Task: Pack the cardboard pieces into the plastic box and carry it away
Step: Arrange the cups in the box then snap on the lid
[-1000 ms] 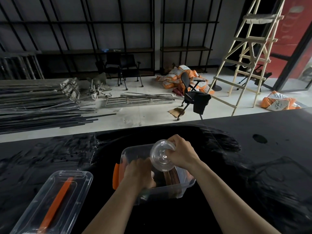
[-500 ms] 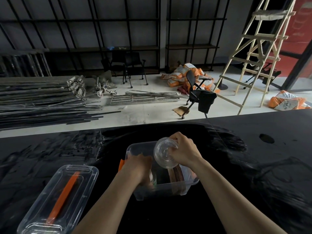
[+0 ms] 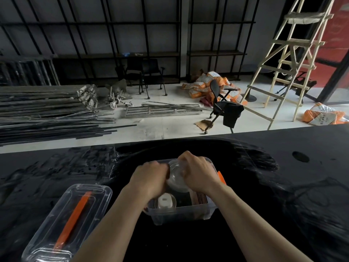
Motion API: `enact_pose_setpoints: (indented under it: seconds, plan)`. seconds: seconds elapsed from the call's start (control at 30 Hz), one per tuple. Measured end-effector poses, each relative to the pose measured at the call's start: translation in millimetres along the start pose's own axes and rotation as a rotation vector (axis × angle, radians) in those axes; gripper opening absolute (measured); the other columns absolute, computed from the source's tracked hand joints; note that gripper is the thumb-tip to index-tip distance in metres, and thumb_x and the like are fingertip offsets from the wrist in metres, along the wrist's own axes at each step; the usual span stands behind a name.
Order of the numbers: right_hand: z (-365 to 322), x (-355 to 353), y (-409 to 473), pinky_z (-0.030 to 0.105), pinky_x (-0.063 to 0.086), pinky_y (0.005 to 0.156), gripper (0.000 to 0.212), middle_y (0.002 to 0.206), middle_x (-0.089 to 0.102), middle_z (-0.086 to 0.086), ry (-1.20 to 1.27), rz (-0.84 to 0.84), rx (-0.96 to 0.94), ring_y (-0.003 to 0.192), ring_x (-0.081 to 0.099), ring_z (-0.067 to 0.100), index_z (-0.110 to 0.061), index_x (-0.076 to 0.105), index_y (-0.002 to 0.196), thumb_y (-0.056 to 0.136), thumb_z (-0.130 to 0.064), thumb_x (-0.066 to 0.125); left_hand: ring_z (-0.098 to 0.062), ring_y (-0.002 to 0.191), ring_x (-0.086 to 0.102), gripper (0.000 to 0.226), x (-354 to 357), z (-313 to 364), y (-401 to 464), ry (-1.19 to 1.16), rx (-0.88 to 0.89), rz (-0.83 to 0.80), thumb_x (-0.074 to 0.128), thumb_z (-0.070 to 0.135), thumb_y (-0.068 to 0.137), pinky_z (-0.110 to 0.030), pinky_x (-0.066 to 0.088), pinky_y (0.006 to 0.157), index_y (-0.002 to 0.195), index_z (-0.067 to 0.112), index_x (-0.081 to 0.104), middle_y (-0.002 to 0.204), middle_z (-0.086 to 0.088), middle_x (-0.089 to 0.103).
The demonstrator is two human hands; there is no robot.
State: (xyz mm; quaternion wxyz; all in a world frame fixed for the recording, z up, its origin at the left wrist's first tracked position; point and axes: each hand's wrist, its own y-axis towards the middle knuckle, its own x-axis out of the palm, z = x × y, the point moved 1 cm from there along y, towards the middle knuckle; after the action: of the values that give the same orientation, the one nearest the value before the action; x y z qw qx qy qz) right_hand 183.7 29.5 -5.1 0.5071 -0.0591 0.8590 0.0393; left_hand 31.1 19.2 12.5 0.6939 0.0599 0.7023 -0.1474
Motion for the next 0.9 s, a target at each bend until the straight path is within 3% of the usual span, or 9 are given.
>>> enact_pose_setpoints:
  seconds: [0.1, 0.17, 0.3, 0.37, 0.5, 0.6, 0.77, 0.9]
  plan:
    - [-15.0, 5.2, -0.8, 0.026, 0.04, 0.063, 0.049, 0.12, 0.068, -0.004, -0.055, 0.025, -0.108, 0.099, 0.067, 0.022, -0.026, 0.047, 0.129, 0.085, -0.014, 0.065, -0.021, 0.098, 0.067, 0.016, -7.6, -14.8, -1.4, -0.096, -0.027, 0.241, 0.064, 0.016, 0.087, -0.031, 0.043, 0.07, 0.099, 0.026, 0.058, 0.099, 0.005, 0.068]
    - [-21.3, 7.8, -0.8, 0.03, 0.042, 0.067, 0.05, 0.122, 0.067, 0.0, -0.084, 0.018, -0.143, 0.098, 0.068, 0.027, -0.024, 0.044, 0.13, 0.085, -0.015, 0.065, -0.02, 0.101, 0.064, 0.025, -2.7, -23.6, -1.9, -0.158, -0.061, 0.285, 0.065, 0.015, 0.085, -0.03, 0.042, 0.073, 0.106, 0.027, 0.057, 0.103, 0.006, 0.066]
    - [-25.2, 16.5, 2.1, 0.032, 0.04, 0.067, 0.049, 0.117, 0.069, 0.006, -0.149, -0.026, -0.156, 0.096, 0.069, 0.032, -0.018, 0.04, 0.128, 0.086, -0.016, 0.064, -0.019, 0.121, 0.051, 0.049, 15.6, -33.0, -0.2, -0.16, -0.018, 0.28, 0.075, 0.029, 0.081, -0.035, 0.04, 0.103, 0.122, 0.03, 0.048, 0.119, 0.008, 0.063]
    - [-26.7, 23.7, 4.3, 0.036, 0.045, 0.069, 0.049, 0.116, 0.069, 0.007, -0.173, -0.059, -0.168, 0.098, 0.068, 0.034, -0.019, 0.039, 0.127, 0.085, -0.018, 0.065, -0.018, 0.127, 0.045, 0.054, 23.1, -34.7, 2.2, -0.102, 0.0, 0.277, 0.075, 0.035, 0.082, -0.036, 0.034, 0.108, 0.129, 0.031, 0.047, 0.124, 0.01, 0.06]
    - [-26.8, 34.4, 8.5, 0.04, 0.051, 0.079, 0.057, 0.121, 0.067, 0.007, -0.193, -0.105, -0.156, 0.104, 0.067, 0.035, -0.022, 0.041, 0.135, 0.085, -0.017, 0.066, -0.02, 0.124, 0.043, 0.045, 27.4, -31.5, 4.3, -0.009, -0.024, 0.351, 0.071, 0.023, 0.085, -0.037, 0.031, 0.111, 0.128, 0.029, 0.06, 0.126, 0.007, 0.056]
    - [-24.4, 39.3, 10.0, 0.037, 0.045, 0.075, 0.053, 0.123, 0.065, 0.009, -0.178, -0.126, -0.122, 0.107, 0.065, 0.036, -0.023, 0.044, 0.134, 0.086, -0.017, 0.065, -0.021, 0.124, 0.041, 0.034, 32.4, -31.6, 2.8, -0.037, -0.086, 0.341, 0.067, 0.016, 0.085, -0.035, 0.032, 0.109, 0.117, 0.027, 0.068, 0.132, 0.005, 0.049]
    - [-16.0, 50.6, 11.2, 0.033, 0.039, 0.066, 0.036, 0.112, 0.068, 0.008, -0.095, -0.11, -0.062, 0.097, 0.065, 0.036, -0.027, 0.054, 0.114, 0.082, -0.016, 0.064, -0.02, 0.129, 0.041, 0.029, 40.1, -32.1, 3.1, -0.09, -0.172, 0.249, 0.069, 0.024, 0.087, -0.036, 0.036, 0.107, 0.116, 0.03, 0.069, 0.139, 0.007, 0.047]
    - [-13.2, 51.1, 15.2, 0.034, 0.046, 0.073, 0.045, 0.116, 0.068, 0.003, -0.077, -0.086, -0.064, 0.102, 0.065, 0.031, -0.026, 0.059, 0.118, 0.076, -0.015, 0.072, -0.022, 0.122, 0.048, 0.028, 43.0, -27.9, 7.9, -0.063, -0.249, 0.213, 0.067, 0.021, 0.089, -0.038, 0.041, 0.102, 0.116, 0.027, 0.066, 0.129, 0.003, 0.055]
